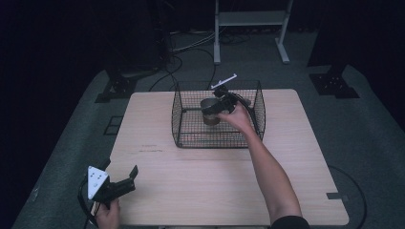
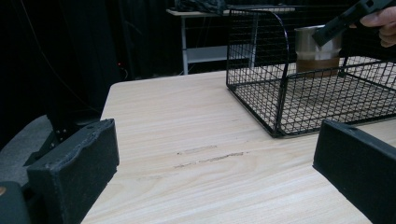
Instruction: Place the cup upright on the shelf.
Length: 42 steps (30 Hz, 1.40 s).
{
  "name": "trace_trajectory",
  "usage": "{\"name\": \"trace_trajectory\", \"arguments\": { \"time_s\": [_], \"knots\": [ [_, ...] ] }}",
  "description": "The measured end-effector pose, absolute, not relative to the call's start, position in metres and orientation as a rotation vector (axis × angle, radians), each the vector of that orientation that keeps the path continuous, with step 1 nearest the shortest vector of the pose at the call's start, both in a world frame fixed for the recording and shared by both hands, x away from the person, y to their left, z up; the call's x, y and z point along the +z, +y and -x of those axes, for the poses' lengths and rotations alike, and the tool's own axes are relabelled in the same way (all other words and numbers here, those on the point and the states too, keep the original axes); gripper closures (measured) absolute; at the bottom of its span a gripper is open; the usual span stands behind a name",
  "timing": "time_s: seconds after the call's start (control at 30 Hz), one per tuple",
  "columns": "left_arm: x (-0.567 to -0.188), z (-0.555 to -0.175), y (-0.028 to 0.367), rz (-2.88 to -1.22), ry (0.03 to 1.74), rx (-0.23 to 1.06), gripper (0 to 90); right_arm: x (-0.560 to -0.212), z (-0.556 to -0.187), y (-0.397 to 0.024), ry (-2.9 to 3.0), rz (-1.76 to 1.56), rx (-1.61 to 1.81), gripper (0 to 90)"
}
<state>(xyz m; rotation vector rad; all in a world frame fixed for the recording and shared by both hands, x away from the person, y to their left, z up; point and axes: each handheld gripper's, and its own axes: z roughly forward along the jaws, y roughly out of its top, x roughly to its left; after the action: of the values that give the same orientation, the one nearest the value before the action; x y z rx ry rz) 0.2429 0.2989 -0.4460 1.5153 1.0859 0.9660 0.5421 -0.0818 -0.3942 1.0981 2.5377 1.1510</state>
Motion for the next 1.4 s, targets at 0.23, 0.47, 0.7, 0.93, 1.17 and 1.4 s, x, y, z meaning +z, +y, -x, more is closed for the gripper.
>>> {"name": "trace_trajectory", "arguments": {
  "time_s": [0.23, 0.47, 0.7, 0.93, 1.17, 1.4],
  "knots": [
    [-0.446, -0.243, 0.299, -1.515, 1.086, 0.967, 0.0, -0.4, -0.544, -0.084, 2.552, -1.117, 1.131, 14.4],
    [-0.446, -0.243, 0.3, -1.513, 1.086, 0.969, 0.0, -0.406, -0.546, -0.084, 2.587, -1.116, 1.074, 14.3],
    [-0.446, -0.242, 0.301, -1.51, 1.092, 0.969, 0.0, -0.413, -0.547, -0.081, 2.615, -1.105, 1.007, 14.3],
    [-0.446, -0.242, 0.301, -1.509, 1.092, 0.97, 0.0, -0.417, -0.546, -0.077, 2.652, -1.075, 0.926, 14.3],
    [-0.445, -0.242, 0.301, -1.506, 1.092, 0.972, 0.0, -0.418, -0.546, -0.075, 2.661, -1.065, 0.892, 13.9],
    [-0.445, -0.242, 0.301, -1.506, 1.091, 0.975, 0.0, -0.418, -0.545, -0.074, 2.664, -1.049, 0.879, 13.4]
  ]
}}
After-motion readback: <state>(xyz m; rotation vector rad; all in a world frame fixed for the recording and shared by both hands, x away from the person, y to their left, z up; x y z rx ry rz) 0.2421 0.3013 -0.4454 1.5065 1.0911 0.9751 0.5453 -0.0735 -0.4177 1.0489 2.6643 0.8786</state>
